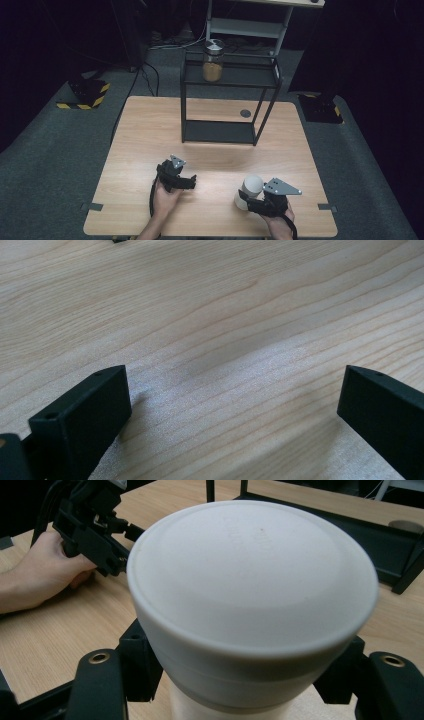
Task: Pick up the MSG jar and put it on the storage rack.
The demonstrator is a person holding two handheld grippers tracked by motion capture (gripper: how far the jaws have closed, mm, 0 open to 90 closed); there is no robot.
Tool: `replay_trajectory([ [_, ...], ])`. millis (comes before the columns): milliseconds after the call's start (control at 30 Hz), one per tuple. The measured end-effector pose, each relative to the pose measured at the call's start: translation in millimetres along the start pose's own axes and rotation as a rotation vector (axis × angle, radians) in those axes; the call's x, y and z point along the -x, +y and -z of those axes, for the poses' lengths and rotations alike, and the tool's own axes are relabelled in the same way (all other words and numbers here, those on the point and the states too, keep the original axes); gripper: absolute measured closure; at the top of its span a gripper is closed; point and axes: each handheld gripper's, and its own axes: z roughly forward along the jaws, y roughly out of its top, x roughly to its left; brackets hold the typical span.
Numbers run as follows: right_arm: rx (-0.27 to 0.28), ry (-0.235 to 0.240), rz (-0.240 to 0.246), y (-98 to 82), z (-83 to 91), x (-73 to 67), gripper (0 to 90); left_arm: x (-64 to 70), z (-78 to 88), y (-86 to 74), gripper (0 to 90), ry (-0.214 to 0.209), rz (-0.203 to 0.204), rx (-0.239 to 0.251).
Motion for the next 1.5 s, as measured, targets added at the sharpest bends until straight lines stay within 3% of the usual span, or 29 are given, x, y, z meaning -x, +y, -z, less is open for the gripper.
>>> replay_trajectory([
  [433,0.020,0.006,0.027,30.6,9.5,9.8,34.3,1.7,-0.4,0.3,0.9,0.006,-0.003,-0.001],
  [867,0.034,0.047,0.048,67.1,17.4,25.6,34.4,3.9,-0.9,1.0,0.9,0.014,-0.011,-0.005],
  [1500,0.082,0.064,0.090,145.2,43.6,49.4,34.4,3.3,-0.6,0.3,1.3,0.012,-0.005,-0.001],
])
